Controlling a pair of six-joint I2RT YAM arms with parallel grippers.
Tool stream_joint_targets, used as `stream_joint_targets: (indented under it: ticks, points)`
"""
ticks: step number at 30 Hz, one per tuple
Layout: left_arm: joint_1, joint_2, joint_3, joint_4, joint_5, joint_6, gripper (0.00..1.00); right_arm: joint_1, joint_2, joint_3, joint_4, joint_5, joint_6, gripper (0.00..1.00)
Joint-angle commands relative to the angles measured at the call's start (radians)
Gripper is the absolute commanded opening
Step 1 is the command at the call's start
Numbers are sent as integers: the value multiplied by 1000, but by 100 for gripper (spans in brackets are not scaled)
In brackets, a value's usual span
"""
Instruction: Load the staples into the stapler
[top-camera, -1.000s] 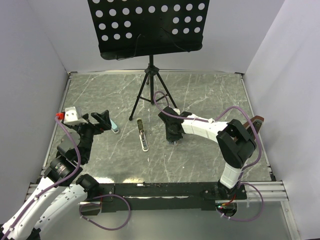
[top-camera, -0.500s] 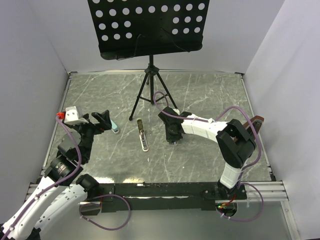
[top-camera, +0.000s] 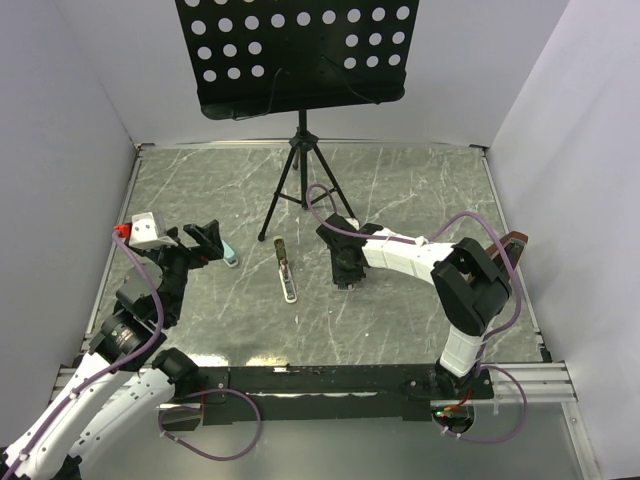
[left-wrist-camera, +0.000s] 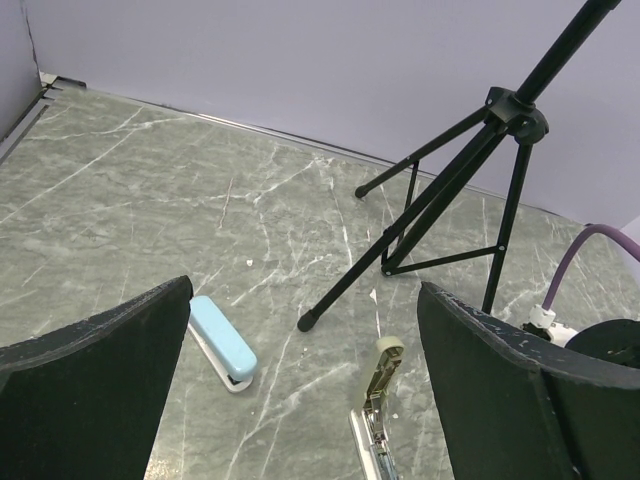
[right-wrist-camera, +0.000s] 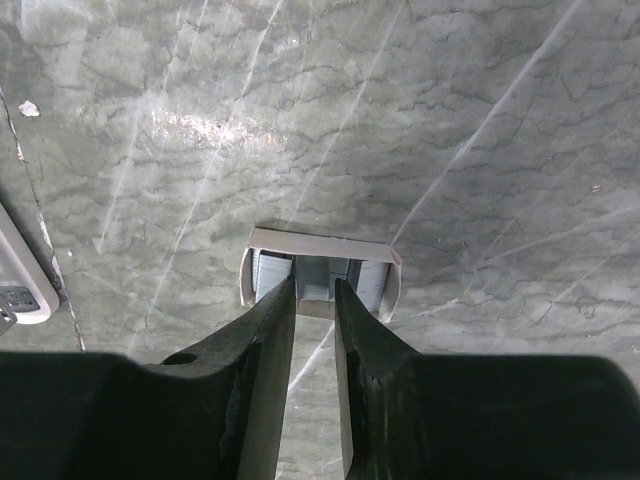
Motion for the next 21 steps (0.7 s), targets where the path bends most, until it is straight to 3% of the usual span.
stream_joint_targets:
  ticks: [1, 21]
  points:
    - [3, 0, 8, 34, 13, 14, 99, 6, 19, -1, -10, -5, -2, 30]
    - [3, 2, 8, 34, 14, 16, 99, 6, 53, 6, -6, -4, -6, 26]
